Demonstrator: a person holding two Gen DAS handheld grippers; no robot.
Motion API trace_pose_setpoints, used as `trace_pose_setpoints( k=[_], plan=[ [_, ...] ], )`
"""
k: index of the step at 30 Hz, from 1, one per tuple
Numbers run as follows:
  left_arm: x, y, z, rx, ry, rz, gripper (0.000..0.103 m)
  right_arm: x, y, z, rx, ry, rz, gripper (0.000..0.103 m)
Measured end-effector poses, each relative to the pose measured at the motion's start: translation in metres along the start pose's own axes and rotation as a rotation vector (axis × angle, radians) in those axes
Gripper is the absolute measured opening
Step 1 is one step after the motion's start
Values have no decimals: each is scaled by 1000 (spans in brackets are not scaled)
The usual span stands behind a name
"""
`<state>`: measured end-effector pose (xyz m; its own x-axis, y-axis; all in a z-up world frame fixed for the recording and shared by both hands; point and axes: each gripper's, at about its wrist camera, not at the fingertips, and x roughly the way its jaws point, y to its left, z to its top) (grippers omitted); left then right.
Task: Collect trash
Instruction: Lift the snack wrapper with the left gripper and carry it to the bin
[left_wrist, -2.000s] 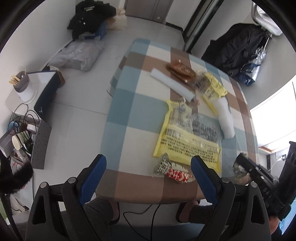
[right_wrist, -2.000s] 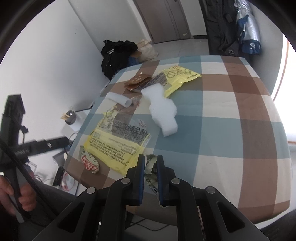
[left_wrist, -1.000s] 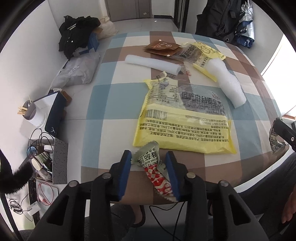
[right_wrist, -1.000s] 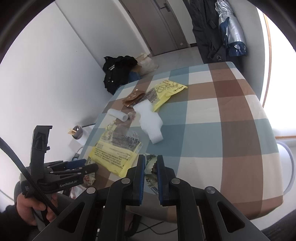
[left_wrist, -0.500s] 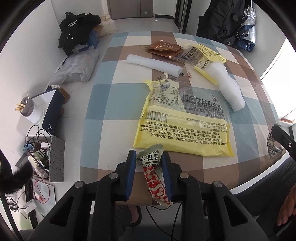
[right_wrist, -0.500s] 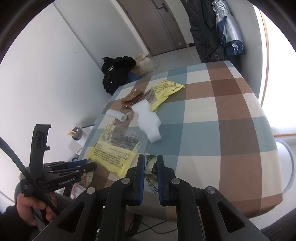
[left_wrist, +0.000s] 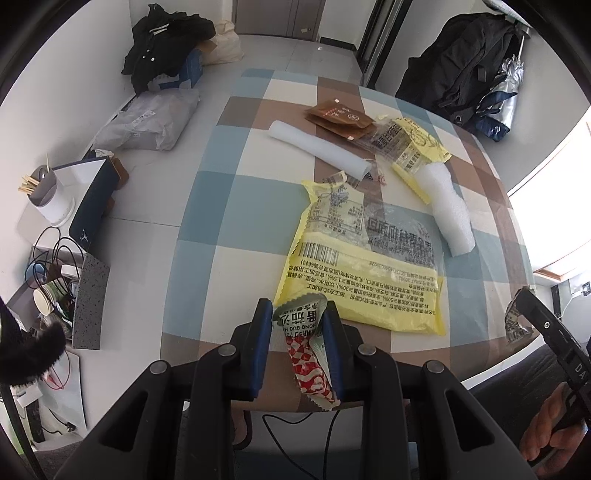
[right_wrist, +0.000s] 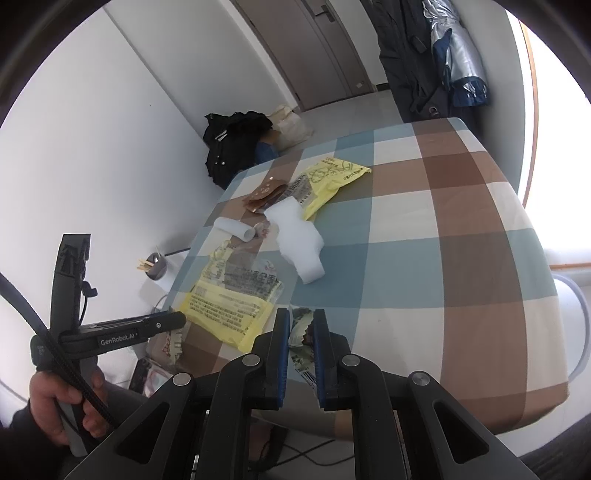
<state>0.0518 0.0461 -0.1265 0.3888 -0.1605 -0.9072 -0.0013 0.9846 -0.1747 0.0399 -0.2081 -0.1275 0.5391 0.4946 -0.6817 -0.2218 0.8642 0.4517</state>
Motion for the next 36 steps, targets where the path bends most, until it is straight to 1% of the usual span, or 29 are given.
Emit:
trace_pose_setpoints(
  k=[4, 7, 10, 12, 14, 16, 18, 24, 28, 31, 36],
  plan=[
    [-7, 0, 2, -7, -19, -29, 22, -6, 1, 1, 17, -3, 17, 11],
    [-18, -3, 4, 2, -43, -26, 22, -15, 6, 5, 14, -10, 47, 11],
    [-32, -12, 9, 11, -77, -39, 22, -31, 11, 14, 11, -43, 81, 11],
    [-39, -21, 13, 22, -89, -52, 22, -43, 14, 22, 9, -72, 100, 11],
    [-46, -31, 17, 11, -102, -81, 22, -56, 16, 29, -11, -100, 110, 11],
    [-52, -45, 21, 12, -116, -109, 22, -72, 16, 37, -40, -134, 101, 11],
    [-59, -63, 26, 39, -134, -124, 22, -87, 10, 45, -39, -160, 103, 11],
    [-77, -122, 42, 122, -182, -192, 22, -133, -22, 64, -6, -233, 69, 11],
    [-83, -164, 52, 176, -203, -249, 22, -166, -50, 72, 16, -286, 11, 11],
    [-79, -196, 59, 213, -197, -299, 22, -189, -74, 76, 41, -315, -35, 11],
    [-63, -251, 65, 285, -168, -356, 22, -216, -121, 75, 102, -338, -110, 11]
  ],
)
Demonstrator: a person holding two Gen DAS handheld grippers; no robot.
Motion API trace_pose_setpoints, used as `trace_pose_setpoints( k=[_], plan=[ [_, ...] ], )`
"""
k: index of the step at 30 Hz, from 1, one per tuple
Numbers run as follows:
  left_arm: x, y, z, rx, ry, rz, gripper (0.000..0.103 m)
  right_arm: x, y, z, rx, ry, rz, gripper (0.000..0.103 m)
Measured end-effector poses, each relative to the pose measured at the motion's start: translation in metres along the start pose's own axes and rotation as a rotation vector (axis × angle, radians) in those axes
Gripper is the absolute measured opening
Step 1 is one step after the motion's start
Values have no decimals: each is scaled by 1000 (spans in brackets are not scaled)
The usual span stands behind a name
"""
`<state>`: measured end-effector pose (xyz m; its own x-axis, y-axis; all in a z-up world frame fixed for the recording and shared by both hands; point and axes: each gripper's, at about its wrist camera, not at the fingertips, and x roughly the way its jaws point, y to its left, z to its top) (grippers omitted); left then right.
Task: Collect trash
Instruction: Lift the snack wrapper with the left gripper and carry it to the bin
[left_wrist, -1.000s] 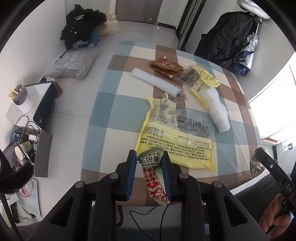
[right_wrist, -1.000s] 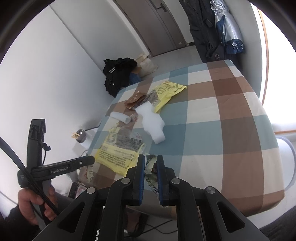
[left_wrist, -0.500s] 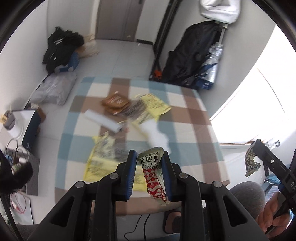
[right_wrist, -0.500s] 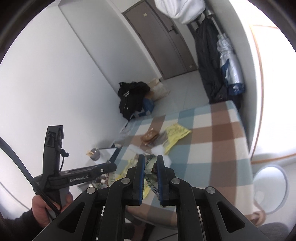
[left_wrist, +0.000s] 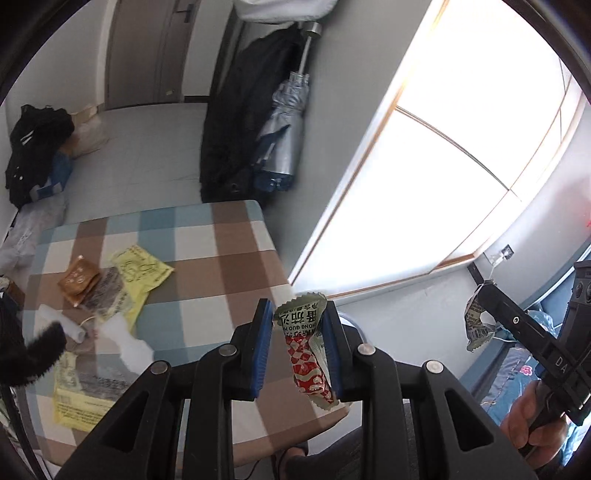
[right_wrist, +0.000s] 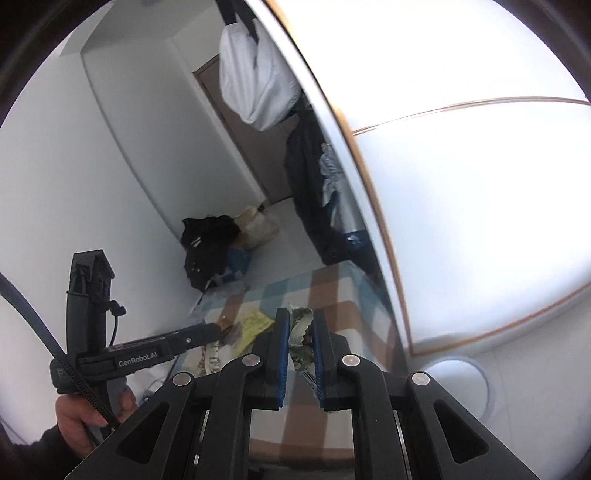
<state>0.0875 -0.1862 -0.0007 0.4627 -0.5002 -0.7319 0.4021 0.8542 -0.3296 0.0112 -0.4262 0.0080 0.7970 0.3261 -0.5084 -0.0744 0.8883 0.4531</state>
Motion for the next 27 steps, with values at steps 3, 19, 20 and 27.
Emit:
trace_pose_setpoints(
  k=[3, 19, 20, 27],
  plan=[
    [26, -21, 5, 31, 42, -41, 22, -7, -34, 2, 44, 2, -47, 11],
    [197, -77, -15, 103, 393, -89, 22, 62, -195, -58, 357, 178, -160, 11],
    [203, -79, -16, 105, 404, -91, 22, 68, -201, -62, 373, 192, -160, 11],
    [236, -89, -19, 106, 485, -70, 22, 109, -225, -95, 430, 262, -173, 11]
  ],
)
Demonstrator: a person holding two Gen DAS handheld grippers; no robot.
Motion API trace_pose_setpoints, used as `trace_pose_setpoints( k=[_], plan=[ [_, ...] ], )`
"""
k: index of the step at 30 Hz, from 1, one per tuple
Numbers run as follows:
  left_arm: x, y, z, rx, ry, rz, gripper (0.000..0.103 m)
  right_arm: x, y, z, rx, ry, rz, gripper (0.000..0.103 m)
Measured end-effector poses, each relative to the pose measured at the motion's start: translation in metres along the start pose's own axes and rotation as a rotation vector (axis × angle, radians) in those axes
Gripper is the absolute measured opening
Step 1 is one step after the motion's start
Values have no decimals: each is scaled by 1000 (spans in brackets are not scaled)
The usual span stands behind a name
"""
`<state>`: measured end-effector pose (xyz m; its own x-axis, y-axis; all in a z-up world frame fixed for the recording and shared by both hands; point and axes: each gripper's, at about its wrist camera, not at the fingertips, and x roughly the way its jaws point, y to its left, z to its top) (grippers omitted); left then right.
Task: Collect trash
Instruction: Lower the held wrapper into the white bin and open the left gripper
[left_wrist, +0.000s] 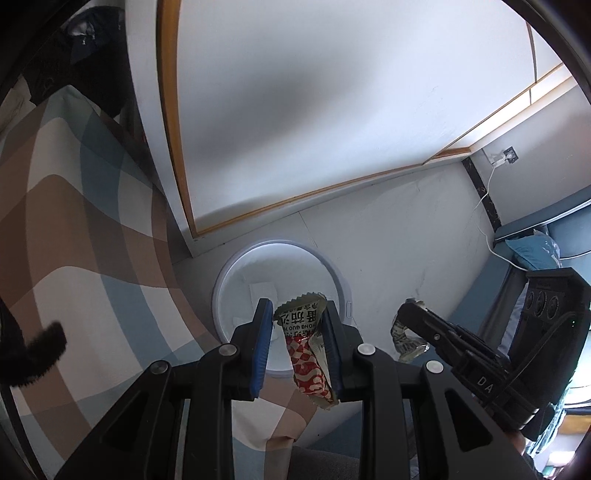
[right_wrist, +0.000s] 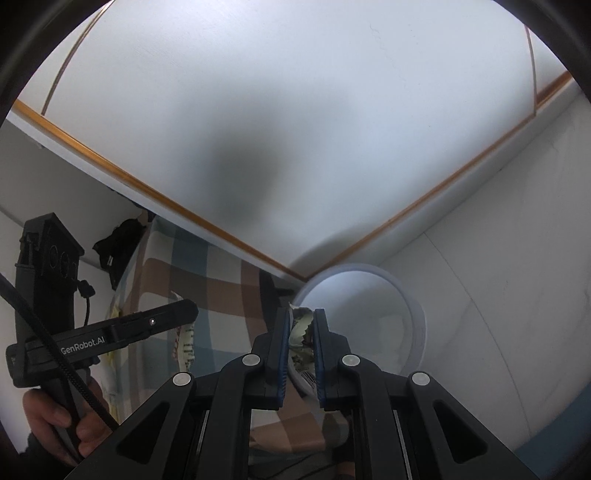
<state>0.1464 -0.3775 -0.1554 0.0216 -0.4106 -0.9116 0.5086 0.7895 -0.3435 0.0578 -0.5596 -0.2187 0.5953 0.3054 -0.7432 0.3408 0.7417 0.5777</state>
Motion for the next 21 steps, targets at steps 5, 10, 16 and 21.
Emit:
trace_pose_setpoints(
  k=[5, 10, 16, 21],
  plan=[
    [16, -4, 5, 25, 36, 39, 22, 34, -17, -5, 16, 37, -6, 11],
    [22, 1, 10, -3, 68, 27, 22, 63, -36, -14, 47, 86, -3, 14],
    [32, -1, 10, -9, 98, 48, 22, 78, -46, -22, 57, 118, -15, 14],
    [40, -5, 14, -10, 123, 58, 22, 67, -51, -24, 65, 107, -36, 14]
  ],
)
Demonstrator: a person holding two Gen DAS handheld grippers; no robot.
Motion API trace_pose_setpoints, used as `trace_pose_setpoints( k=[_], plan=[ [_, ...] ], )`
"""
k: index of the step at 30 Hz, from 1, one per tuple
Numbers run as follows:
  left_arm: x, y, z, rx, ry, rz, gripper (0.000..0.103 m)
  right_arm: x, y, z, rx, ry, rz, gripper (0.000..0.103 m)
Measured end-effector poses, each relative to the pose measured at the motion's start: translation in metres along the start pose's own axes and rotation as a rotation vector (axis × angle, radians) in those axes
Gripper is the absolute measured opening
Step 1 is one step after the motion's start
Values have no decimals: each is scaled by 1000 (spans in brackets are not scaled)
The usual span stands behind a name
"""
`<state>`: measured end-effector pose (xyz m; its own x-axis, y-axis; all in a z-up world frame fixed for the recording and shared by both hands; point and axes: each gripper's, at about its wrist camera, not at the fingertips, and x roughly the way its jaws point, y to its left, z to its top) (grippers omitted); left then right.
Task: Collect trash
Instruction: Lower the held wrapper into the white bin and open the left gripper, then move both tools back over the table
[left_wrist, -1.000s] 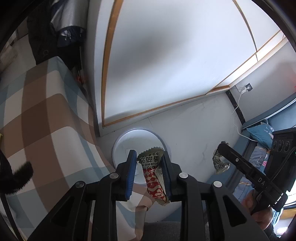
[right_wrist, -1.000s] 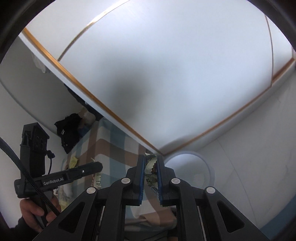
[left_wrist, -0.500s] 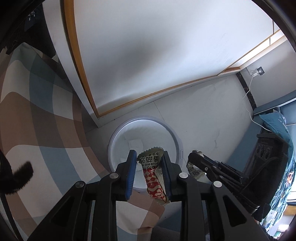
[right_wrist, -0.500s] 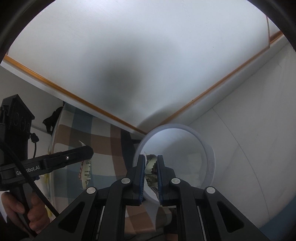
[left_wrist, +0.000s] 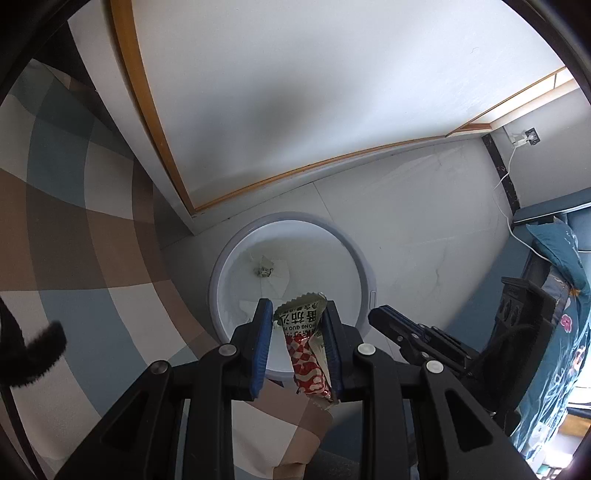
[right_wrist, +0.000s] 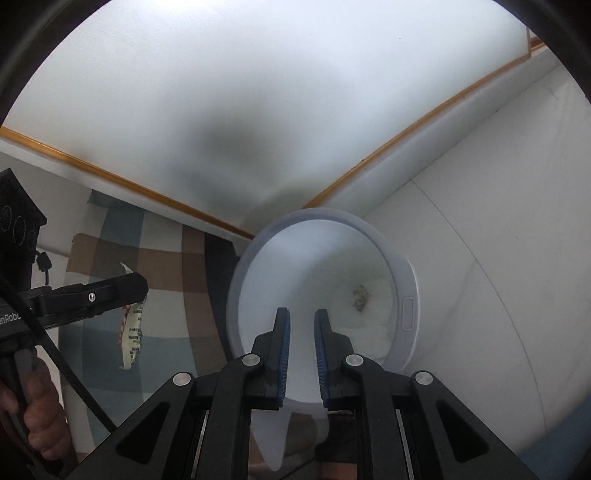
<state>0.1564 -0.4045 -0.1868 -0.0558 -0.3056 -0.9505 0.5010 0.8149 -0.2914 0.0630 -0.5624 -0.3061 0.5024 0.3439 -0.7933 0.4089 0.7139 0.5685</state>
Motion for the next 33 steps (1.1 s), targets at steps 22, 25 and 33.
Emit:
trace_pose_setpoints(
  k=[22, 25, 33],
  plan=[
    [28, -9, 5, -6, 123, 95, 43, -60, -28, 1, 72, -75, -54, 72],
    [20, -9, 4, 3, 95, 113, 48, -62, -25, 1, 75, -78, -50, 73],
    [-3, -20, -9, 80, 24, 151, 53, -74, -14, -2, 43, -94, -49, 79]
  ],
)
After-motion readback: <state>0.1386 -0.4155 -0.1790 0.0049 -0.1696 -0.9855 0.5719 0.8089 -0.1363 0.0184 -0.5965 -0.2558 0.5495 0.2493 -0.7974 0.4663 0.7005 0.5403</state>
